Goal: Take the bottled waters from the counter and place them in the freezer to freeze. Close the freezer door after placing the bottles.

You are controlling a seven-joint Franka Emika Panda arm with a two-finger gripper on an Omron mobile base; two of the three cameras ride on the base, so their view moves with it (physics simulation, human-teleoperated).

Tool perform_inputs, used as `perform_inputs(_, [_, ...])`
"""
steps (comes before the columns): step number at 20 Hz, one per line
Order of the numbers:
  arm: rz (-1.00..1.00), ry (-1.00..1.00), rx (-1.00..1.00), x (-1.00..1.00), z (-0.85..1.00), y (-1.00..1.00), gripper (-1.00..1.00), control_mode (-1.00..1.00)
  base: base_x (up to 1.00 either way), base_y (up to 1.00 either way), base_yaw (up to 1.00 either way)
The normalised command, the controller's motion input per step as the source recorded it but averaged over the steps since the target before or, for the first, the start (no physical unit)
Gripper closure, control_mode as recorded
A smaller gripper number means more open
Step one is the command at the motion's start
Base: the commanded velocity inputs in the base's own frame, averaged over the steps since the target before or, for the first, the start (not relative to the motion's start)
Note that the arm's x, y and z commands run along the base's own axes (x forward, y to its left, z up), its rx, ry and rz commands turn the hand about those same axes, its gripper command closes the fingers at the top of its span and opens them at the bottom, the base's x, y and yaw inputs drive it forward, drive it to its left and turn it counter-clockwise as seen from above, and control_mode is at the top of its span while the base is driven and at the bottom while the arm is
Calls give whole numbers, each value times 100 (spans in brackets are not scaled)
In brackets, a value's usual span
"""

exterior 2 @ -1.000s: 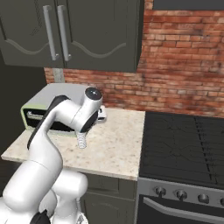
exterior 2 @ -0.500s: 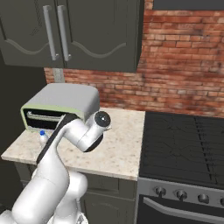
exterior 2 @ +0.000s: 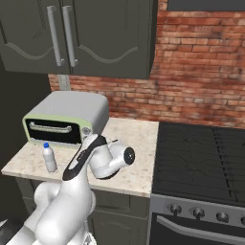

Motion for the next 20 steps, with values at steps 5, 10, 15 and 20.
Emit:
perform_inputs(5, [16, -18, -3, 13, 0, 0, -100, -100, 0, 0, 0])
perform_inputs(10, [3, -3, 0, 7, -1, 4, -100, -100, 0, 0, 0])
perform_inputs(15, [0, 0, 0, 4, -7, 11, -100, -100, 0, 0, 0])
perform_inputs(20, [0, 1, 0, 4, -15, 23, -100, -100, 0, 0, 0])
